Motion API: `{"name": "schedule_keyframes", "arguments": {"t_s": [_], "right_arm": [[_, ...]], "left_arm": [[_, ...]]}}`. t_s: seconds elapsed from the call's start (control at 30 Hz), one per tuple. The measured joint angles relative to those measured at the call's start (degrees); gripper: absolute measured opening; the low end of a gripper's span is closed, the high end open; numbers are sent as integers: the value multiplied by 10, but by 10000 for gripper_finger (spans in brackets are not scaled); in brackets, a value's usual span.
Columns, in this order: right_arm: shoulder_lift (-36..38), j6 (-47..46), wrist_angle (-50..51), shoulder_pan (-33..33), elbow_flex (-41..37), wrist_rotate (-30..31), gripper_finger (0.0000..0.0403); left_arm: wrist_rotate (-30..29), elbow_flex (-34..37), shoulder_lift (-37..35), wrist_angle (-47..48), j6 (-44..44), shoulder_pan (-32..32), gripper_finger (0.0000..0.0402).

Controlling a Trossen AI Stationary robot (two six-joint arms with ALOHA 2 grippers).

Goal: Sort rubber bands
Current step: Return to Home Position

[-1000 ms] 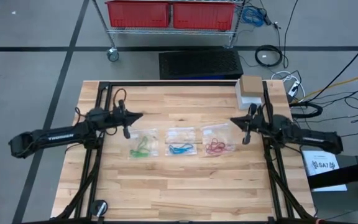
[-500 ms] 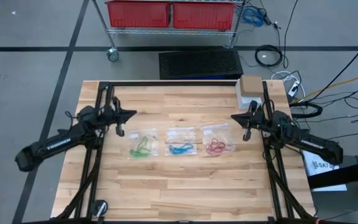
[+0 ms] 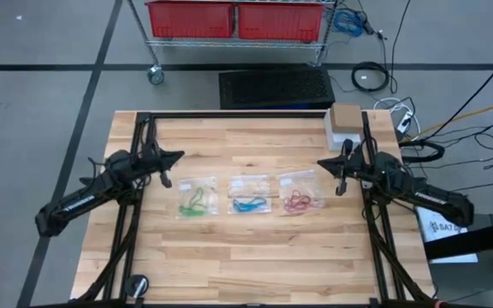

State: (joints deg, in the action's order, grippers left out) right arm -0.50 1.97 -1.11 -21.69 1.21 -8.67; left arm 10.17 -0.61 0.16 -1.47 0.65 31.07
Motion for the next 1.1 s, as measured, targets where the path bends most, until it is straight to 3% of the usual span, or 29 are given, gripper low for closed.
{"name": "schedule_keyframes", "arguments": {"t_s": [0.17,0.4,1.1], "right_arm": [[-25,5,4,0,0,30,0],[-57,-16,15,0,0,86,0],[-72,-29,14,0,0,86,0]], "left_arm": [[-53,1,1,3,27,-14,2],[-58,2,2,3,7,-16,2],[-59,2,2,3,-17,-16,2]]}}
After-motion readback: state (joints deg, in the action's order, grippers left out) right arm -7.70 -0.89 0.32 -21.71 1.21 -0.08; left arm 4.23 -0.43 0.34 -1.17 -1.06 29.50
